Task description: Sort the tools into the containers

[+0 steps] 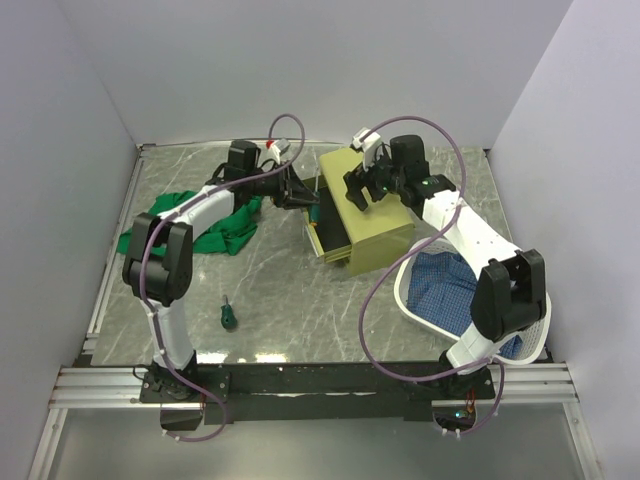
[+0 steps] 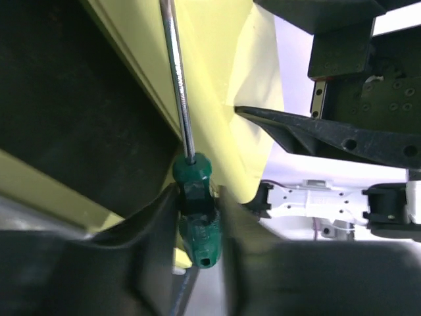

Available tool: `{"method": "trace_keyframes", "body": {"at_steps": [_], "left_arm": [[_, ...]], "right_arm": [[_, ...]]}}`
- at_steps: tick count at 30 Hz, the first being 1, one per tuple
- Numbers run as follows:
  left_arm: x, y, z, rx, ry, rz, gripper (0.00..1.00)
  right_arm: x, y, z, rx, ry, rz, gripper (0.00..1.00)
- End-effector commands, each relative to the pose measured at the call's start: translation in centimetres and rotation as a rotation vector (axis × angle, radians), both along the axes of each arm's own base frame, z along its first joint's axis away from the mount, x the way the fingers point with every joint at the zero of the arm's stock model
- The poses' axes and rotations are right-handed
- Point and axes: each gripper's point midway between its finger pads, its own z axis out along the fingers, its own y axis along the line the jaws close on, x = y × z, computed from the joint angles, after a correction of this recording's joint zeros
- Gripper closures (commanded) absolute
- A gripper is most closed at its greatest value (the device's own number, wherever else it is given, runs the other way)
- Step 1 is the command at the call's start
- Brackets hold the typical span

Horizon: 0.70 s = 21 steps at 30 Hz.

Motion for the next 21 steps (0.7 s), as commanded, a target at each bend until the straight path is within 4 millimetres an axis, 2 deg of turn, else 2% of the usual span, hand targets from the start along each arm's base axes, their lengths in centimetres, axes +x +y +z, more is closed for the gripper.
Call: {"method": "trace_keyframes", "body": {"at_steps": [1, 3, 4, 6, 7, 8, 10, 11, 13, 14, 15, 16, 17, 18, 19, 21], "left_arm": [[-0.2, -0.4, 3.3, -0.053, -0.087, -0.043, 0.54], [-0.3, 0.5, 3.6, -0.034, -0.094, -0.024, 0.47], [-0.1, 1.6, 3.5, -0.025, -0.071, -0.002, 0.43], [-0.4, 3.1, 4.3, -0.03, -0.064, 0.019, 0.39], [-0.2, 4.4, 3.8, -0.025, -0.043, 0.047, 0.37], [-0.6, 5.2, 4.6, -0.026, -0.048, 0.057, 0.32], [-0.7, 7.0, 4.6, -0.003, -0.071, 0.079, 0.31], [-1.1, 7.8, 5.4, 0.013, -0.121, 0.085, 0.31], [-1.4, 9.7, 4.3, 0.092, -0.079, 0.163, 0.32], [-2.2, 10.3, 5.1, 0.123, -0.114, 0.19, 0.32], [-2.9, 11.7, 3.0, 0.254, -0.1, 0.24, 0.31], [-3.7, 12.8, 2.8, 0.357, -0.132, 0.288, 0.3], [-4.2, 14.1, 1.7, 0.475, -0.191, 0.293, 0.29], [-5.3, 16.7, -0.7, 0.662, -0.154, 0.338, 0.26], [-6.3, 17.1, -1.0, 0.745, -0.192, 0.314, 0.25], [-8.2, 18.6, -3.1, 0.885, -0.215, 0.209, 0.24]], "right_arm": [[-5.5, -4.3, -8.9, -0.177, 0.348, -0.073, 0.11], [-5.3, -4.2, -8.7, -0.174, 0.339, -0.075, 0.11], [-5.3, -4.2, -8.7, -0.174, 0.339, -0.075, 0.11], [-5.3, -4.2, -8.8, -0.175, 0.34, -0.074, 0.11], [-5.3, -4.2, -8.8, -0.176, 0.343, -0.074, 0.11], [-5.3, -4.2, -8.8, -0.175, 0.343, -0.073, 0.11], [-5.2, -4.1, -8.9, -0.175, 0.344, -0.071, 0.11], [-5.3, -4.1, -9.0, -0.176, 0.346, -0.07, 0.11], [-5.2, -4.1, -9.0, -0.174, 0.348, -0.068, 0.11], [-5.2, -4.1, -9.0, -0.174, 0.35, -0.069, 0.11], [-5.0, -4.0, -9.0, -0.173, 0.347, -0.069, 0.11], [-5.0, -4.0, -9.1, -0.174, 0.352, -0.068, 0.11], [-5.0, -3.9, -9.1, -0.173, 0.352, -0.067, 0.11], [-4.8, -3.9, -9.2, -0.172, 0.354, -0.066, 0.11], [-4.8, -3.8, -9.2, -0.171, 0.354, -0.065, 0.11], [-4.7, -3.8, -9.2, -0.171, 0.356, -0.064, 0.11]]}}
